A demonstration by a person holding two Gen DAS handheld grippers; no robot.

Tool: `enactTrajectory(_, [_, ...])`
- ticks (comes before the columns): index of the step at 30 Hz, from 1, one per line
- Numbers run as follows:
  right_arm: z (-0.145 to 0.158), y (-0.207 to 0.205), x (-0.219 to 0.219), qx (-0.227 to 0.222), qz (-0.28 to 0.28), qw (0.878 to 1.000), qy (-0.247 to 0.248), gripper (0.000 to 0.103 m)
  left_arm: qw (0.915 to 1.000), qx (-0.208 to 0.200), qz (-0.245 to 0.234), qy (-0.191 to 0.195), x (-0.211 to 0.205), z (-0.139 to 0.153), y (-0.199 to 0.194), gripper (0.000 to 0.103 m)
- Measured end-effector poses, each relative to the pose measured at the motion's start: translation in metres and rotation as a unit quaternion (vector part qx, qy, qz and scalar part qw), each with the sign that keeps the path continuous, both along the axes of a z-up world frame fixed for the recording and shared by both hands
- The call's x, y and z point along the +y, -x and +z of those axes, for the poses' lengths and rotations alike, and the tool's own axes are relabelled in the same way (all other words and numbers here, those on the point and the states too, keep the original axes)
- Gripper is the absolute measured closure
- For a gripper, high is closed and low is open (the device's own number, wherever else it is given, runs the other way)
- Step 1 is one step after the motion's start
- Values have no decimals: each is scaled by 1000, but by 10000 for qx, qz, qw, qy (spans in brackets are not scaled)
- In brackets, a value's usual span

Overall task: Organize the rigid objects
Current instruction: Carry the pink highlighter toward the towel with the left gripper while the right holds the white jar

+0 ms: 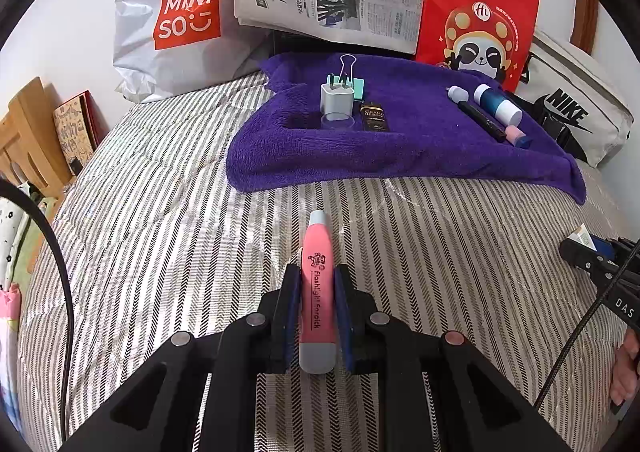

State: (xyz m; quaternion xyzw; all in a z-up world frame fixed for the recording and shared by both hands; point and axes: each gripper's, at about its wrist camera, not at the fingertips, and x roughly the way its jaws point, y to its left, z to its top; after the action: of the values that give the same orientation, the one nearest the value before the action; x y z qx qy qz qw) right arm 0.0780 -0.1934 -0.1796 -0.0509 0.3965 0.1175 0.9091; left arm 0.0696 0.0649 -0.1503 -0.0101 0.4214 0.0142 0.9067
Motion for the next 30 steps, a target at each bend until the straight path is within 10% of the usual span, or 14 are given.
enactTrajectory(30, [0, 0, 0, -9, -1, 10000, 3, 74, 10000, 1, 2, -55, -1, -1, 1, 86])
